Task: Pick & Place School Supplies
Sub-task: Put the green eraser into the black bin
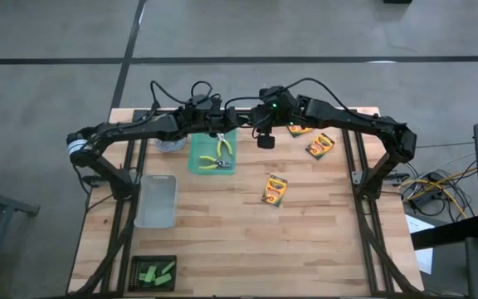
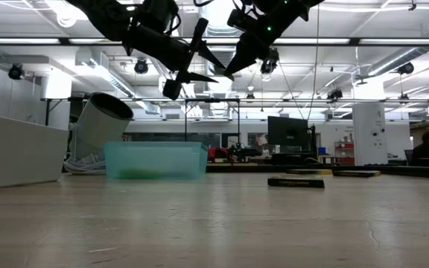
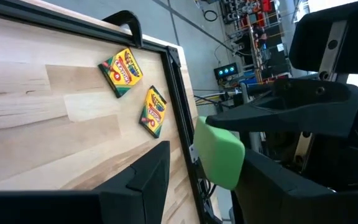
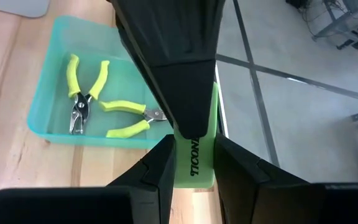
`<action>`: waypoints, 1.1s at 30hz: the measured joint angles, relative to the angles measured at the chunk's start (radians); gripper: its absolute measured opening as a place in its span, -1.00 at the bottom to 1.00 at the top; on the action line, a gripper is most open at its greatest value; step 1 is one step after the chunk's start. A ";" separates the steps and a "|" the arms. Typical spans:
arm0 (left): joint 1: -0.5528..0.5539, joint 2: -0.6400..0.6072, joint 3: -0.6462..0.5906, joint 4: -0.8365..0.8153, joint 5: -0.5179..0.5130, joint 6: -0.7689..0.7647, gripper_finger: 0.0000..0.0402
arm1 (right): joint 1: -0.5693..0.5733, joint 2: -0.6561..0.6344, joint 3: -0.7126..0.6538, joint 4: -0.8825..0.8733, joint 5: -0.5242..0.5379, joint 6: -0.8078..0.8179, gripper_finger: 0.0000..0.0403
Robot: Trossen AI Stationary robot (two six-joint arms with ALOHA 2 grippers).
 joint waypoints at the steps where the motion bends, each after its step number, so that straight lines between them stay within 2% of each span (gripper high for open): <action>1: 0.000 0.000 0.000 0.000 0.000 0.000 -0.19 | 0.000 0.000 0.000 0.000 0.000 0.000 -0.53; 9: 0.000 0.000 0.001 0.004 0.003 0.000 -0.53 | 0.000 0.001 0.000 0.000 0.000 0.000 -0.53; 13: 0.000 0.000 0.002 0.005 0.003 0.000 -0.63 | 0.000 0.001 0.000 0.000 0.000 0.001 -0.53; 22: 0.000 -0.001 0.002 0.003 0.002 0.001 -0.74 | 0.000 0.001 -0.001 0.000 0.000 0.003 -0.53; 33: 0.000 -0.001 0.002 0.001 0.001 0.001 -0.74 | 0.000 0.001 -0.001 0.000 0.000 0.003 -0.53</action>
